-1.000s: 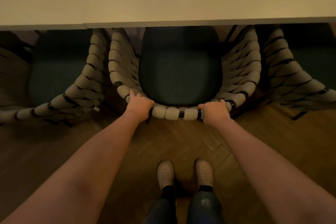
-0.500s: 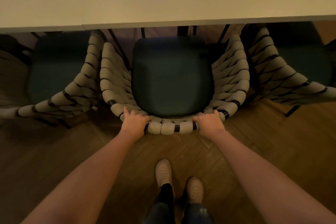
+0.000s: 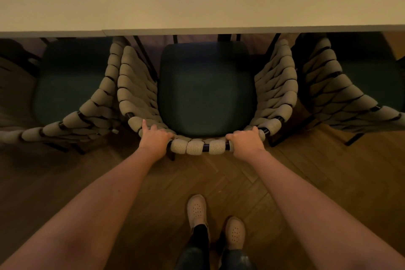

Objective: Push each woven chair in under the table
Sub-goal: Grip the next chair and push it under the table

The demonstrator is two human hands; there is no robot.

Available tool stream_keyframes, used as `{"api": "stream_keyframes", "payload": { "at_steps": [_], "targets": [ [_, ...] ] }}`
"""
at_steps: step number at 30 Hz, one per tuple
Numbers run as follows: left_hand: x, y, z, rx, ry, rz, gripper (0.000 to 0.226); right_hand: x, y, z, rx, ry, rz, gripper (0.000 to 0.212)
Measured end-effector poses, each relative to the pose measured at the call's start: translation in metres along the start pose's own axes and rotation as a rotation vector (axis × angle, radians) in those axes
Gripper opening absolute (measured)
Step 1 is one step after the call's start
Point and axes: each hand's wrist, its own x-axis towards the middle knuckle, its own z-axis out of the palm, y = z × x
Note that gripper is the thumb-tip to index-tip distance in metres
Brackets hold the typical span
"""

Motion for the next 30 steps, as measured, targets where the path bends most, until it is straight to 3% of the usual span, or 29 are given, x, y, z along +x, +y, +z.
{"api": "stream_keyframes", "payload": {
  "at_steps": [30],
  "targets": [
    [0.049,-0.03,-0.018,0.035,0.0,0.086,0.048,0.042,0.006,-0.02,0.016,-0.047,0.018,0.029]
  ]
}}
